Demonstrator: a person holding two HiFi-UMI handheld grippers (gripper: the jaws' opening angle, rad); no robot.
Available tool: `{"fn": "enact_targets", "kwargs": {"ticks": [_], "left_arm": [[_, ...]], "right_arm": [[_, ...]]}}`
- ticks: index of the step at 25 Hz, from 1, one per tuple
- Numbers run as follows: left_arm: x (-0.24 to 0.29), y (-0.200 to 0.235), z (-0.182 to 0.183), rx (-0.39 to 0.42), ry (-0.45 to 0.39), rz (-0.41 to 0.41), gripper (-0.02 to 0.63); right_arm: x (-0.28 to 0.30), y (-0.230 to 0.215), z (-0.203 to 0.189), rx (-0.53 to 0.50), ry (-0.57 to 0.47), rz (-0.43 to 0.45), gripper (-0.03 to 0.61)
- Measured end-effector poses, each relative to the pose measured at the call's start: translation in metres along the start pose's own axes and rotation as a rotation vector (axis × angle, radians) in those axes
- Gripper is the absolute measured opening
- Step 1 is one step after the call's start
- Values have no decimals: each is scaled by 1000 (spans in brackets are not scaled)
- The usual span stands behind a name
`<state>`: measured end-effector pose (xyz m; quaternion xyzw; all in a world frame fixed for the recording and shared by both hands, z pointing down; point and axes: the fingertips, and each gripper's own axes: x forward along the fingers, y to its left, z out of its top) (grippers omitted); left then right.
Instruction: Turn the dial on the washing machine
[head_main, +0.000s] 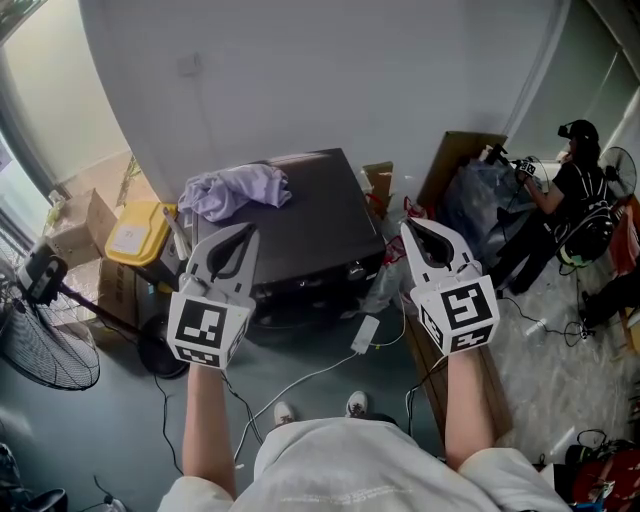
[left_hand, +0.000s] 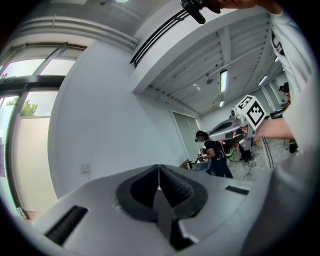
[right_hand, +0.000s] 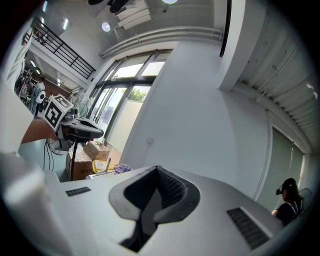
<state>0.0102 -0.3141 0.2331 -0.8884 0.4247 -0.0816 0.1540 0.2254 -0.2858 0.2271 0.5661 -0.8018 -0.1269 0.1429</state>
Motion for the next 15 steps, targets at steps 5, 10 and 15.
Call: {"fn": "enact_targets", "kwargs": {"ticks": [5, 10, 15], "left_arm": [[-2, 0, 0, -1, -2, -3, 15], [-2, 3, -3, -7, -2, -4, 15], [-1, 3, -7, -12, 1, -12, 15]], "right_arm": [[-2, 1, -3, 14, 0, -3, 14], [0, 1, -2, 0, 7, -8, 14], [0, 4, -4, -10, 17, -12, 14]]}}
